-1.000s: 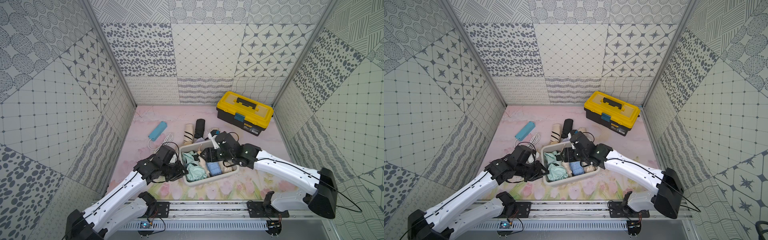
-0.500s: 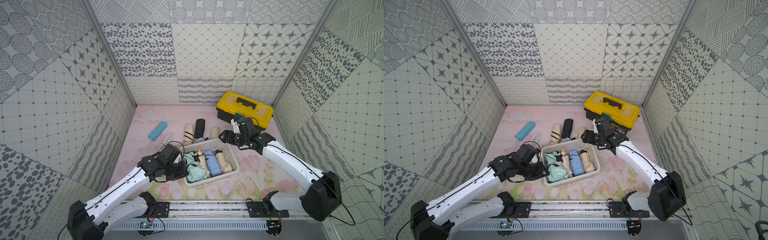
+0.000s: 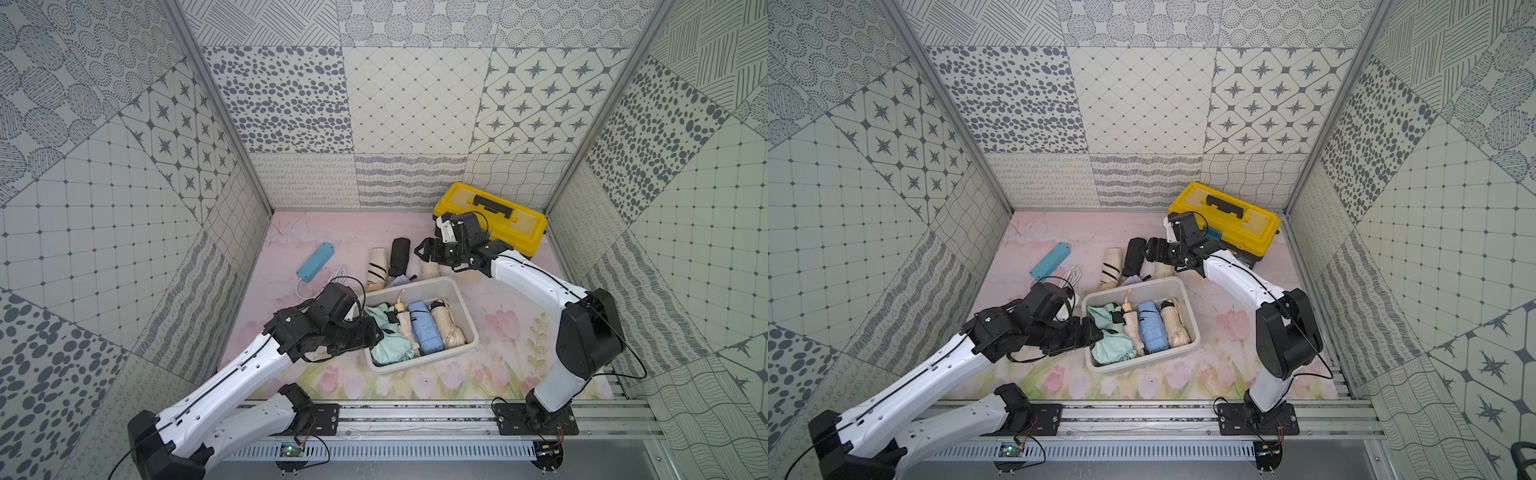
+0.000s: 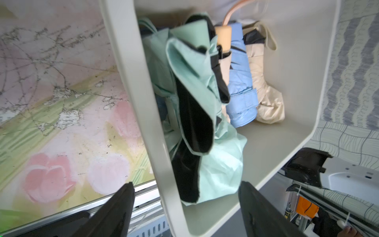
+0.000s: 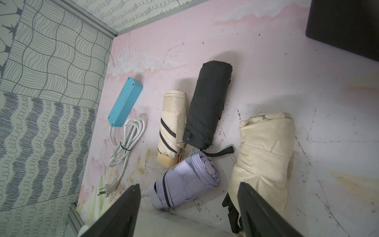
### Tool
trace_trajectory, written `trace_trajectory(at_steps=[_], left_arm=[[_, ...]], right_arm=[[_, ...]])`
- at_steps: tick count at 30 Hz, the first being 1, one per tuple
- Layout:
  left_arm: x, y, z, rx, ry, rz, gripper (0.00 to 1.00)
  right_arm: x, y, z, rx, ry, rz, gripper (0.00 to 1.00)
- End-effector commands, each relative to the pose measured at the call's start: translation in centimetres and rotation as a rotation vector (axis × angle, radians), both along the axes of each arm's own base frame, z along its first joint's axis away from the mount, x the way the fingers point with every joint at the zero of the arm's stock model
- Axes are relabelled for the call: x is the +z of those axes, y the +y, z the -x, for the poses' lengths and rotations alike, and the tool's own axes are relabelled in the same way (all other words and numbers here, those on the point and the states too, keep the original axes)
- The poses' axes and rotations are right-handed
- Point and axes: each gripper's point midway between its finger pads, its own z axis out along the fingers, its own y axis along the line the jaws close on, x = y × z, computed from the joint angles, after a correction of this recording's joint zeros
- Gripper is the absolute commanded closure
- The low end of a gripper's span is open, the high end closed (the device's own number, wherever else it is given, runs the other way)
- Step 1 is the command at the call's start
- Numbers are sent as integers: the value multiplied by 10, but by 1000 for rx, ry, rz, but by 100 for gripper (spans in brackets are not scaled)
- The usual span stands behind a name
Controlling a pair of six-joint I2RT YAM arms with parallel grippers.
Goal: Put the umbrella into the storage box
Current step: Pick up the umbrella from the center of the board.
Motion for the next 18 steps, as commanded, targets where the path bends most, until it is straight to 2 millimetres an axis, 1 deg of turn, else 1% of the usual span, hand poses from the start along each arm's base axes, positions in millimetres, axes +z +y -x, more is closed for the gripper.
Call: trace_trajectory(at_steps=[1, 4, 6, 8, 10, 12, 15, 18], left_arm=[[34, 30, -29, 152, -128, -88, 12], [54, 31, -71, 226, -193, -78, 12], [59, 24, -104, 254, -215, -73, 12], [58, 18, -135, 261, -225, -83, 11], [49, 11, -163, 254, -215, -97, 11], [36, 6, -190, 248, -180, -110, 10], [16, -2, -224, 203, -157, -134, 9], [-5, -11, -255, 140, -146, -152, 7]], right_arm=[[42, -10, -5, 12, -160, 1, 19], [56, -18, 7, 28, -239, -6, 19], [61, -24, 17, 23, -290, -17, 19], [65, -31, 25, 14, -330, -24, 18], [63, -37, 32, 9, -360, -23, 18], [59, -42, 38, 11, -380, -5, 18], [53, -50, 42, 1, -394, 31, 18], [52, -59, 42, -34, -410, 62, 17]])
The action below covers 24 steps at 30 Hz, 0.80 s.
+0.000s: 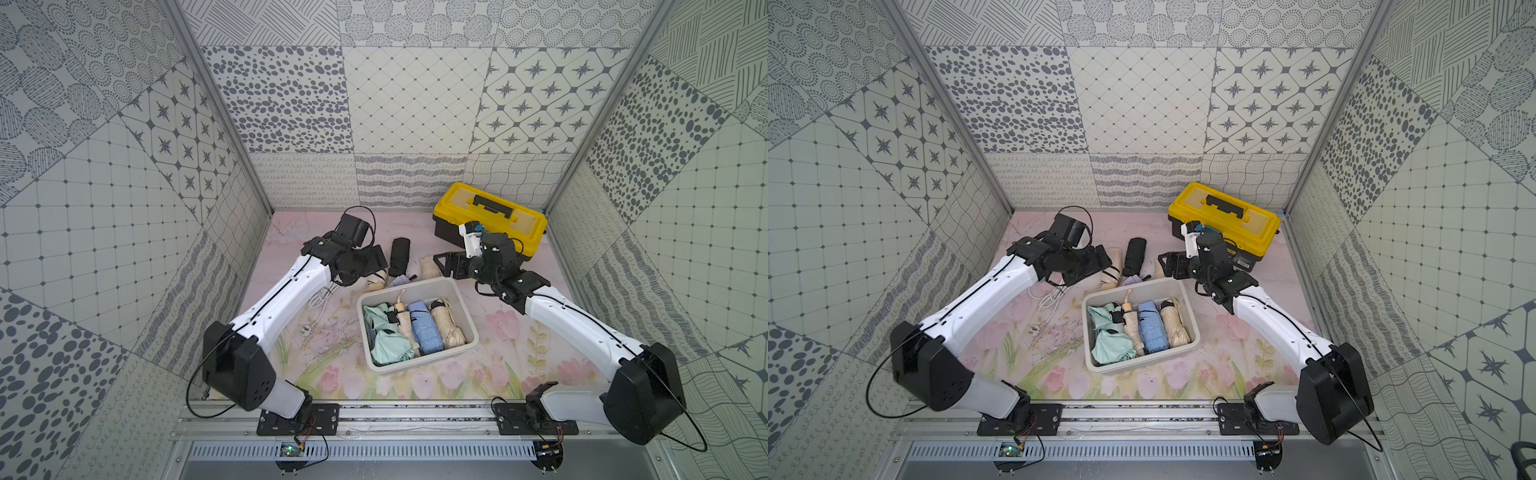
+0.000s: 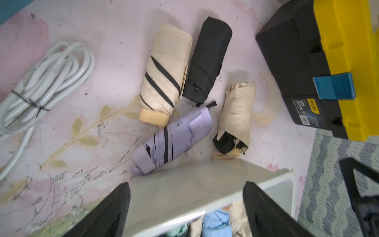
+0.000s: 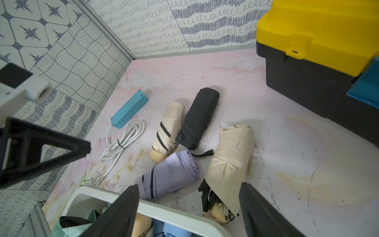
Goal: Put the umbrella into the storage box
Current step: Pick up the umbrella from the center of the board.
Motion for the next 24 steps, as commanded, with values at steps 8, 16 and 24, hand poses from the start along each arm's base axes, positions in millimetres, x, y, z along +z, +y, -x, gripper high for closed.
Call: trace_trajectory(at_steps=[8, 16, 24], left_arm=[[-68, -9, -99, -191, 1, -162, 6], [-104, -4, -127, -206, 39, -196, 5], [-128, 3, -132, -190, 80, -228, 8]], right_arm=[[11, -17, -10, -94, -92, 26, 17], [0, -19, -11, -111, -68, 35, 17], [-4, -19, -14, -112, -56, 37, 17]])
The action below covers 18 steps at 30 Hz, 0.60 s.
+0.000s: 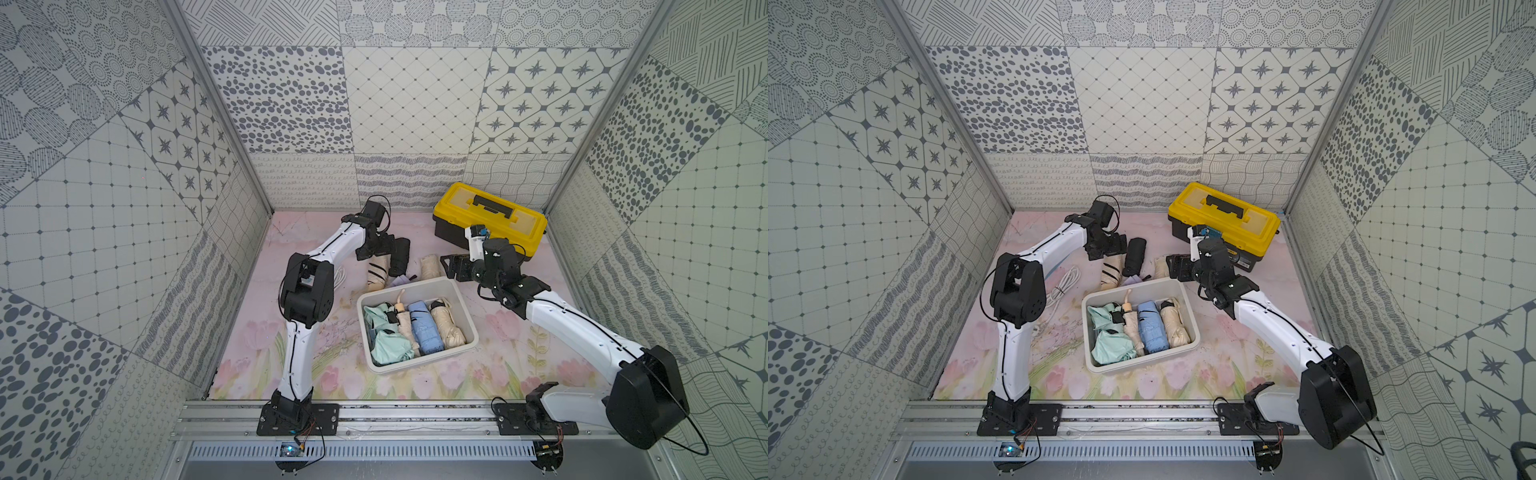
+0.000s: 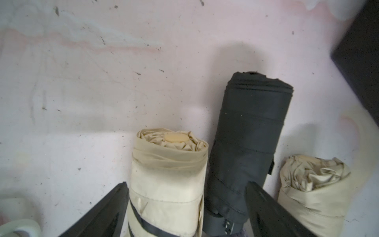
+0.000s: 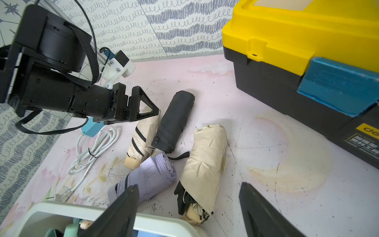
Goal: Put the umbrella into the storage box
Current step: Pick up the umbrella from the center of the board.
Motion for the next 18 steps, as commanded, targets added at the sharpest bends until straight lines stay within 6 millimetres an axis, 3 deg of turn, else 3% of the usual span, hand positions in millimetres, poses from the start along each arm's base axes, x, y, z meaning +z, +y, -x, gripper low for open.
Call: trace_trajectory(at_steps=[1, 9, 18], left_arm=[[-10, 12, -1, -27, 19, -54, 8], [-31, 15, 2, -49, 68, -64, 12], [-47, 13, -1, -60, 93, -45, 38]], right_arm=[[4, -1, -7, -17, -26, -17, 18], [3, -3, -8, -18, -23, -17, 18], [5, -4, -3, -14, -28, -23, 18]])
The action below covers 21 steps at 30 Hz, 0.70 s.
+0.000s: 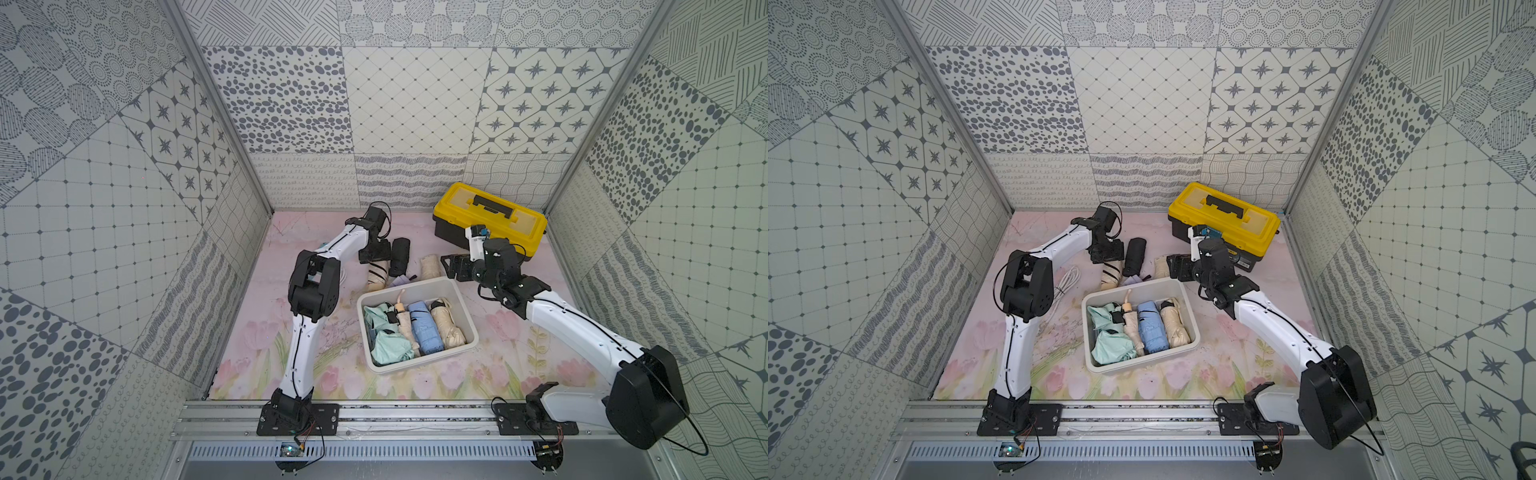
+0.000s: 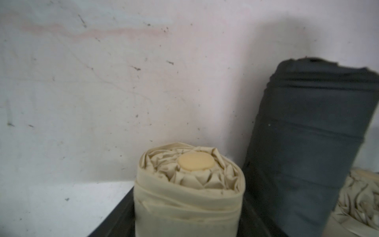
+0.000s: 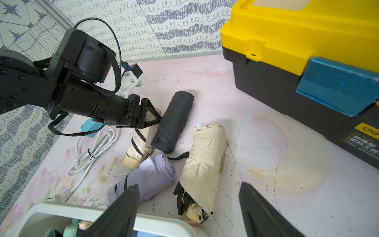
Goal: Put the umbrella into the storage box
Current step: Pick up the umbrella from the center of the board.
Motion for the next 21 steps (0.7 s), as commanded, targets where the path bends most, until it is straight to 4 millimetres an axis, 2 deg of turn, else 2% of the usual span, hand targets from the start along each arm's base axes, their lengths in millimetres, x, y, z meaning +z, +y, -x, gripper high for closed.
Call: trace_trajectory(at_steps=[1, 5, 9, 14, 21], left_arm=[[-12, 8, 2, -15, 40, 3, 40], [-13, 10, 0, -9, 34, 3, 48], [10, 10, -5, 8, -13, 15, 50], [67, 17, -14, 66, -139, 19, 54], [165, 31, -14, 205, -362, 88, 55]], right_arm=[[6, 0, -1, -4, -31, -23, 18], [11, -3, 3, -5, -44, -28, 18], [16, -3, 6, 4, -60, -26, 18], [30, 0, 8, 33, -85, -42, 18], [52, 6, 18, 76, -108, -95, 18]])
